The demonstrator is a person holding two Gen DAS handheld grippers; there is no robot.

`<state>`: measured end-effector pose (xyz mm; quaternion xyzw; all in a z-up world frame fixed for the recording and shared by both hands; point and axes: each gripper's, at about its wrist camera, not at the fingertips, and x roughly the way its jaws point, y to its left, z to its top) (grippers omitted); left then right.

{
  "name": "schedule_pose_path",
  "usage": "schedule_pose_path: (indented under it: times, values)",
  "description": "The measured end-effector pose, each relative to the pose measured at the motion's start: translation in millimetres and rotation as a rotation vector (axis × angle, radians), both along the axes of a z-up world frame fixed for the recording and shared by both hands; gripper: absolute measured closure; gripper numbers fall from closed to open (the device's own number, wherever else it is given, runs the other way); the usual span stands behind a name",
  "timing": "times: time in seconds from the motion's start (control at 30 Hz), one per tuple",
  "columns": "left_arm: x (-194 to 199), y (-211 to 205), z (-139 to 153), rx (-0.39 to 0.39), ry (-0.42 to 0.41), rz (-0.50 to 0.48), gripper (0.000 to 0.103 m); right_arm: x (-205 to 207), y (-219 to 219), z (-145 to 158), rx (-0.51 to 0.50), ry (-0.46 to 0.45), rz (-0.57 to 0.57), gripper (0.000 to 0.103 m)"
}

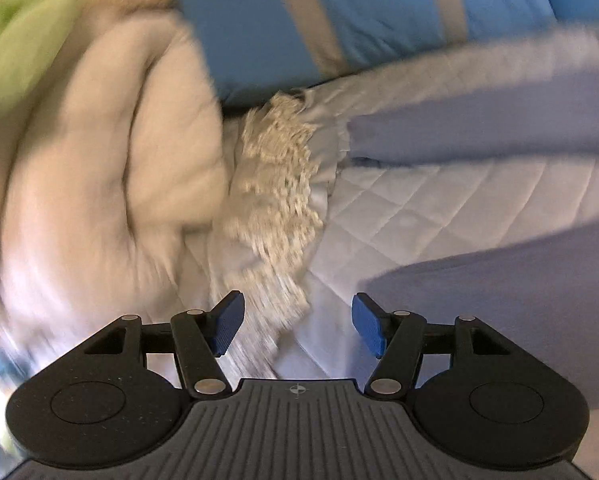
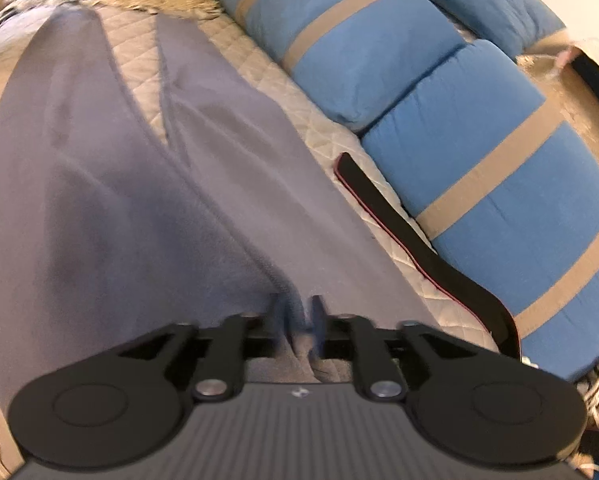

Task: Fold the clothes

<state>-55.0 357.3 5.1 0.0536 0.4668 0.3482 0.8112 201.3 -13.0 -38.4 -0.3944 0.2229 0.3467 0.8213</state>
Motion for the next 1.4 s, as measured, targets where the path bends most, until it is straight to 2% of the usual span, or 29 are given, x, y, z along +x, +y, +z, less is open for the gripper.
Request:
schedule_pose_path:
  times: [0.07, 0.17, 0.27, 0.33, 0.53, 0.67, 0.83, 1.03, 1.1, 1.13, 1.17, 1.2, 1.23, 1.33, 1.4]
  values:
    - [-20.6, 7.5, 6.2, -0.150, -0.102, 0.081, 0.045, -5.6, -3.7, 9.4, 0.050, -0.028, -0.003, 0.017]
    - [-52.7, 18.5, 4.8, -0.399, -0.302, 0.204, 0.045, -14.2, -10.0, 23.5, 0.117, -0.038, -0.012, 0.014]
    - [-81.4, 26.1, -10.3, -0.623, -0.504, 0.312, 0.045, -25.7, -16.4, 33.2, 0.173, -0.044, -0.018, 0.008]
    - [-93.8, 30.3, -26.7, -0.700, -0.597, 0.373, 0.045, -36.4, -20.4, 35.9, 0.198, -0.063, -0.004, 0.007]
    - [-126.6, 36.1, -54.2, -0.839, -0.929, 0.465, 0.041, -59.2, -35.6, 44.1, 0.278, -0.091, 0.003, 0.002]
    - [-131.3, 40.6, -65.1, -0.937, -1.042, 0.479, 0.033, -71.4, -44.5, 46.0, 0.306, -0.097, 0.001, 0.000]
    - [-123.1, 40.9, -76.1, -1.041, -1.104, 0.475, 0.032, -85.7, -47.3, 43.7, 0.312, -0.093, 0.003, 0.000]
    - [-104.9, 40.1, -81.0, -1.018, -1.120, 0.497, 0.033, -109.8, -44.8, 40.0, 0.315, -0.094, 0.052, 0.000]
    - [-102.9, 40.6, -80.0, -1.008, -1.099, 0.511, 0.035, -116.8, -43.7, 39.6, 0.320, -0.091, 0.068, 0.000]
    - [-101.6, 41.2, -79.1, -1.003, -1.085, 0.518, 0.047, -119.0, -43.5, 39.6, 0.324, -0.087, 0.071, 0.000]
    - [-101.3, 41.6, -79.4, -1.001, -1.062, 0.534, 0.081, -121.0, -43.3, 39.1, 0.325, -0.082, 0.071, 0.000]
    - [-102.2, 42.4, -82.1, -1.000, -1.022, 0.570, 0.099, -123.1, -43.4, 37.9, 0.322, -0.078, 0.071, 0.000]
    - [-103.7, 42.7, -85.4, -0.993, -0.994, 0.600, 0.099, -125.2, -43.5, 36.5, 0.319, -0.074, 0.070, 0.000]
    - [-103.2, 35.7, -79.7, -0.869, -0.967, 0.569, 0.100, -132.1, -43.8, 28.9, 0.308, -0.032, 0.068, 0.000]
    - [-102.3, 33.9, -75.2, -0.832, -0.947, 0.573, 0.100, -136.7, -43.5, 22.4, 0.301, 0.005, 0.067, 0.000]
